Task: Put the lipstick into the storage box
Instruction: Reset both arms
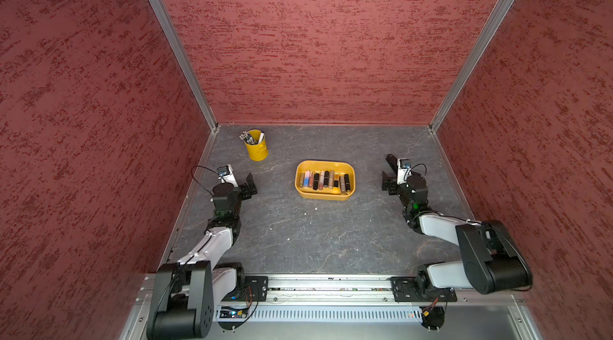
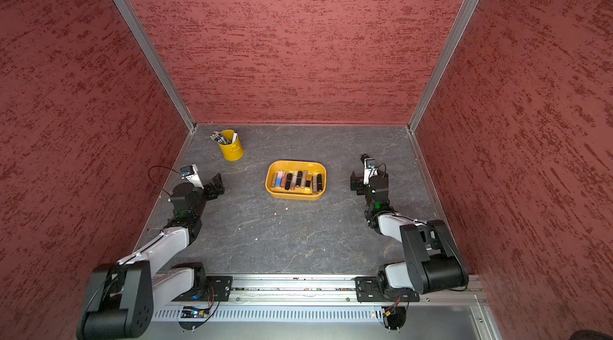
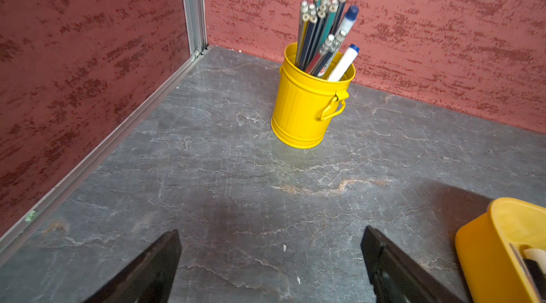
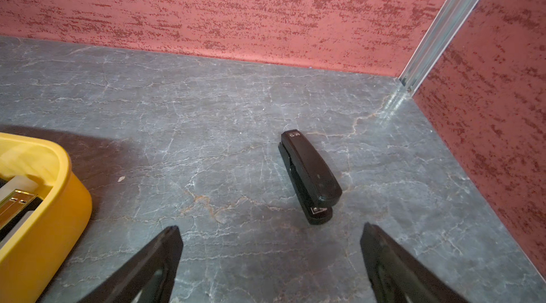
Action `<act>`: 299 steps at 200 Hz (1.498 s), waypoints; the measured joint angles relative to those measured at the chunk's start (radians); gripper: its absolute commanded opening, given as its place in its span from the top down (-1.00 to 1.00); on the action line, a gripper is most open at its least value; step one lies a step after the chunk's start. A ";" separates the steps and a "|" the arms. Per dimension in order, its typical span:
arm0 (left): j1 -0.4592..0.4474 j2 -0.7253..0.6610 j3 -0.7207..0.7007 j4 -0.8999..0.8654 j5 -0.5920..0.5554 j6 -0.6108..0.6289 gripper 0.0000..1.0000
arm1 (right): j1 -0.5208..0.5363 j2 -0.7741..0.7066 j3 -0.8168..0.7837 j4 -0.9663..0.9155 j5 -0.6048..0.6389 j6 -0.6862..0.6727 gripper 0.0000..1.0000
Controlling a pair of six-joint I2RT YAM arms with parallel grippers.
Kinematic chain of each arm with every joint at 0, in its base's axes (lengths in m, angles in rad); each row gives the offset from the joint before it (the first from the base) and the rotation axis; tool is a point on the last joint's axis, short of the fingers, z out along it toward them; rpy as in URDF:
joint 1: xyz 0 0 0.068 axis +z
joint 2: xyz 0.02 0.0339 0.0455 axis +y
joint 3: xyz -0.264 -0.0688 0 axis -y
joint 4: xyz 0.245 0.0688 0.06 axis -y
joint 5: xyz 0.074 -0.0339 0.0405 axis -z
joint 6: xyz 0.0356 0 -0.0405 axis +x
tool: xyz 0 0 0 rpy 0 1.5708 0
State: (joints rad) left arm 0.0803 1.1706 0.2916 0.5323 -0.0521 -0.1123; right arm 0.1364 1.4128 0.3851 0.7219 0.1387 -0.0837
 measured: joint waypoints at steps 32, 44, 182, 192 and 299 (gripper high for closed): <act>0.017 0.139 0.010 0.128 0.064 0.021 -0.99 | -0.006 0.028 0.000 0.046 -0.003 -0.009 -0.96; 0.032 0.187 0.014 0.186 0.092 0.020 -0.99 | -0.009 0.031 0.000 0.053 -0.004 -0.010 -0.97; 0.008 0.356 -0.008 0.500 0.237 0.093 -0.99 | -0.023 0.033 -0.079 0.213 -0.025 -0.010 -0.96; 0.007 0.356 0.009 0.477 0.235 0.096 -0.99 | -0.023 0.041 -0.086 0.237 -0.028 -0.010 -0.96; -0.011 0.358 0.086 0.357 0.204 0.103 -0.99 | -0.043 0.131 -0.087 0.316 -0.049 -0.002 -0.97</act>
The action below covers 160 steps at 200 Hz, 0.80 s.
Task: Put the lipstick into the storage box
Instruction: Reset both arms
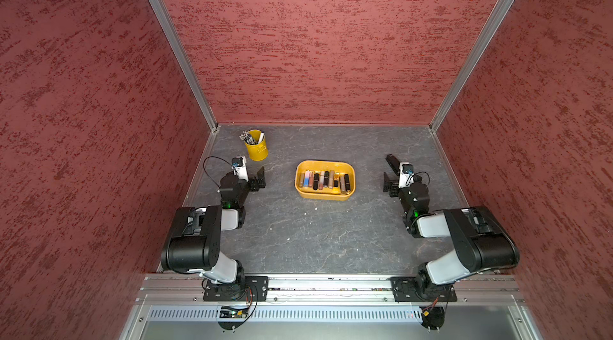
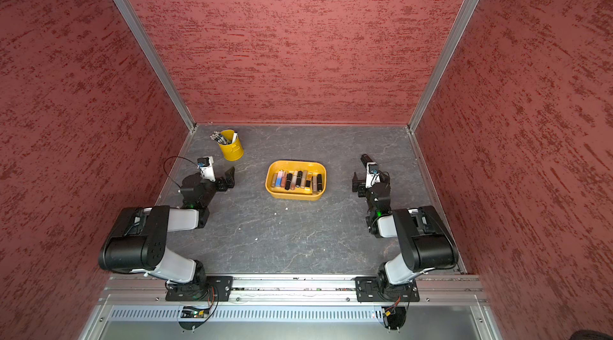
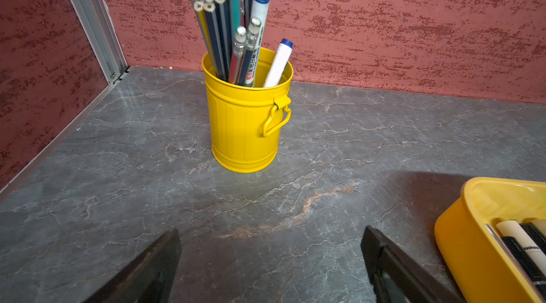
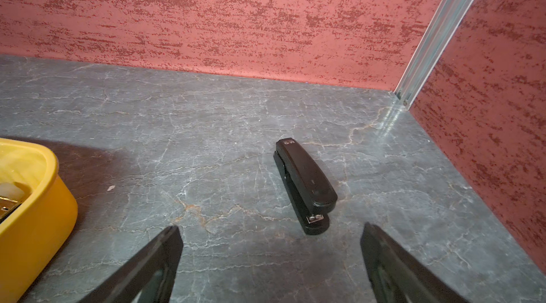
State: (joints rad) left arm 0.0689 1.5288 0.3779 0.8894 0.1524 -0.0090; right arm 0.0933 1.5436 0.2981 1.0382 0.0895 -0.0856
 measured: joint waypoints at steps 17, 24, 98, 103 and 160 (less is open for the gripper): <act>0.000 0.000 0.000 0.000 0.000 0.000 -0.99 | -0.006 0.000 0.013 -0.015 -0.006 0.003 -0.97; 0.000 0.000 0.000 0.000 0.000 0.000 -0.99 | -0.011 0.000 0.023 -0.028 -0.013 0.005 -0.97; 0.000 0.000 0.000 0.000 0.000 0.000 -0.99 | -0.070 0.000 0.081 -0.127 -0.087 0.046 -0.97; 0.000 0.000 0.000 0.000 0.000 0.000 -0.99 | -0.071 0.000 0.081 -0.131 -0.090 0.048 -0.97; 0.000 0.000 0.000 0.000 -0.001 0.001 -0.99 | -0.072 0.000 0.081 -0.146 -0.097 0.052 -0.97</act>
